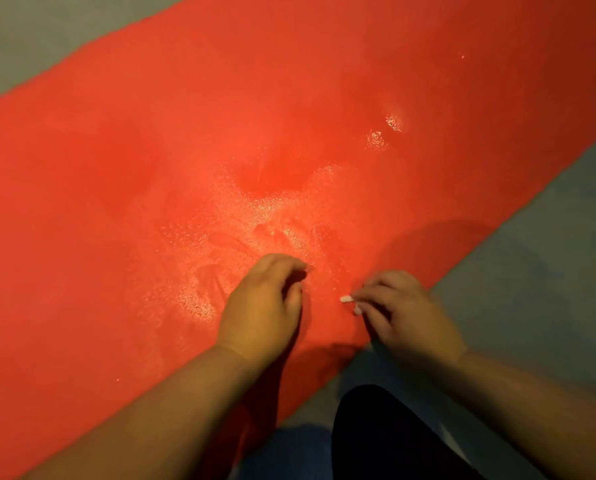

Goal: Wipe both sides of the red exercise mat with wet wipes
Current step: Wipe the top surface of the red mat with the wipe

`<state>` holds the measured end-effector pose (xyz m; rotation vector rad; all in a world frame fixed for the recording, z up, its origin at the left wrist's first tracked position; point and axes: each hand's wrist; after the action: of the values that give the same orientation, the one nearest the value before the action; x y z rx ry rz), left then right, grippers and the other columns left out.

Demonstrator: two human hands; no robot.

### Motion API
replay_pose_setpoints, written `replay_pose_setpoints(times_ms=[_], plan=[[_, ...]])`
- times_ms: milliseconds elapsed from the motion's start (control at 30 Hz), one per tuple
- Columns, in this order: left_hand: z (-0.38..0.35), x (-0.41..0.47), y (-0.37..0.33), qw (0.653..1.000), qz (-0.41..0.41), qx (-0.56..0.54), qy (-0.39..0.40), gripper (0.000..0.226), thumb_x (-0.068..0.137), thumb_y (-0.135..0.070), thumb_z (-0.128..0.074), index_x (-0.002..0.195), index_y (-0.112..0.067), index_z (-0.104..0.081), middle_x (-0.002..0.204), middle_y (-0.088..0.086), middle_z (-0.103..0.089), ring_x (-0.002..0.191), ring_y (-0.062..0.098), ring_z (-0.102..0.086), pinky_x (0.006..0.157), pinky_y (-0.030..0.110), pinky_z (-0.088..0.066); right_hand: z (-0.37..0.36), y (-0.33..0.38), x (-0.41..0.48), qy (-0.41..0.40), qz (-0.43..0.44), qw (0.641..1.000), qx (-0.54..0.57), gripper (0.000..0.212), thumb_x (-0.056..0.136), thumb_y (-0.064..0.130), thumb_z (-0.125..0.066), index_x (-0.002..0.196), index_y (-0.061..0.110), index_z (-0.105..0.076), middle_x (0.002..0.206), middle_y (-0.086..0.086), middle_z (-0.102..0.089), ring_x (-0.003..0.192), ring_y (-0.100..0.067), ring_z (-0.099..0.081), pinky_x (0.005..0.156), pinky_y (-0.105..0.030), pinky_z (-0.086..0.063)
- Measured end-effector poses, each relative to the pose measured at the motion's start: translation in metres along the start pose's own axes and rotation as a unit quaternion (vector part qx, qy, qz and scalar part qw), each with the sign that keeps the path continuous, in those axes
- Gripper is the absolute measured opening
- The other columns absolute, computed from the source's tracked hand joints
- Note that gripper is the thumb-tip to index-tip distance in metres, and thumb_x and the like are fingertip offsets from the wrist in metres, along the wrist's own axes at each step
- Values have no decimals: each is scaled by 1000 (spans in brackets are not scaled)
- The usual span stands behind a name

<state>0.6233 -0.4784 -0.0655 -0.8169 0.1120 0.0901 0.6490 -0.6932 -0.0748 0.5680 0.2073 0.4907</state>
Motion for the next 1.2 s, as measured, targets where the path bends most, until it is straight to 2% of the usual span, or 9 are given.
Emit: replay_pose_setpoints(times_ms=[167, 367, 500, 600, 733, 833, 900, 1067, 1200], plan=[[36, -7, 34, 995, 2, 99, 2, 25, 82, -8, -61, 104, -19, -66, 111, -5, -60, 101, 18, -56, 83, 23, -41, 8, -6, 1, 10, -14, 1000, -24, 14, 83, 21, -58, 82, 15, -70, 81, -1, -61, 76, -25, -59, 72, -26, -43], [76, -3, 65, 968, 24, 248, 41, 48, 82, -43, -59, 121, -16, -61, 136, 10, -51, 121, 33, -49, 102, 42, -40, 9, 13, 131, -90, -237, 967, -11, 6, 81, 11, -64, 80, 15, -69, 89, -8, -64, 85, -27, -58, 61, -22, -23], [107, 1, 84, 956, 89, 268, 78, 68, 87, -48, -61, 145, -23, -36, 158, 11, -16, 144, 31, -14, 118, 42, -16, -40, 81, 113, 88, -29, 995, -23, 13, 84, 10, -58, 87, 14, -70, 91, -5, -58, 89, -27, -57, 76, -29, -40], [130, 1, 95, 956, 112, 262, 75, 71, 88, -50, -59, 148, -27, -28, 159, 8, -8, 146, 29, -6, 119, 41, -12, -47, 95, 93, 170, 132, 976, -36, 17, 84, 18, -53, 84, 17, -70, 86, -2, -59, 84, -25, -58, 78, -31, -45], [145, -7, 114, 949, 135, 270, 90, 77, 85, -54, -60, 149, -29, -25, 160, 8, -6, 146, 29, -6, 119, 43, -14, -17, 66, 161, 52, -43, 996, -56, 12, 87, 11, -57, 87, 13, -68, 85, -2, -54, 86, -25, -56, 65, -23, -26], [161, -8, 124, 932, 135, 291, 168, 85, 85, -57, -59, 152, -29, -13, 161, 6, 3, 147, 26, -4, 119, 37, -13, -15, 66, 189, 11, -143, 985, -96, 6, 85, 9, -58, 86, 9, -64, 92, -14, -63, 87, -31, -57, 63, -30, -28], [176, -3, 123, 913, 122, 318, 223, 91, 84, -57, -60, 152, -30, -6, 161, 6, 5, 147, 25, -5, 117, 33, -15, -29, 87, 185, 44, -117, 986, -115, 7, 87, 11, -55, 91, 8, -61, 100, -14, -61, 94, -31, -56, 73, -33, -35], [197, 21, 123, 886, 128, 371, 247, 111, 75, -62, -68, 152, -28, 5, 159, 7, 10, 146, 32, -3, 113, 49, -28, -52, 139, 182, 254, 144, 946, -142, 15, 89, 20, -50, 97, 19, -62, 106, -4, -58, 101, -25, -57, 84, -32, -45], [192, 21, 135, 871, 145, 401, 243, 115, 73, -65, -66, 153, -24, 6, 159, 7, 4, 140, 31, -18, 103, 45, -42, -21, 101, 254, 120, -23, 972, -199, 11, 86, 19, -61, 92, 12, -66, 102, -15, -66, 98, -33, -60, 76, -33, -44]])
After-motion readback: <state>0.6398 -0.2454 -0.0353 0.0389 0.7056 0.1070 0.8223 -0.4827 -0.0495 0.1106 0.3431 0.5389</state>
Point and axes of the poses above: each hand's wrist, its own x-axis towards the middle knuckle, its own z-axis out of the back of the hand, y = z × x
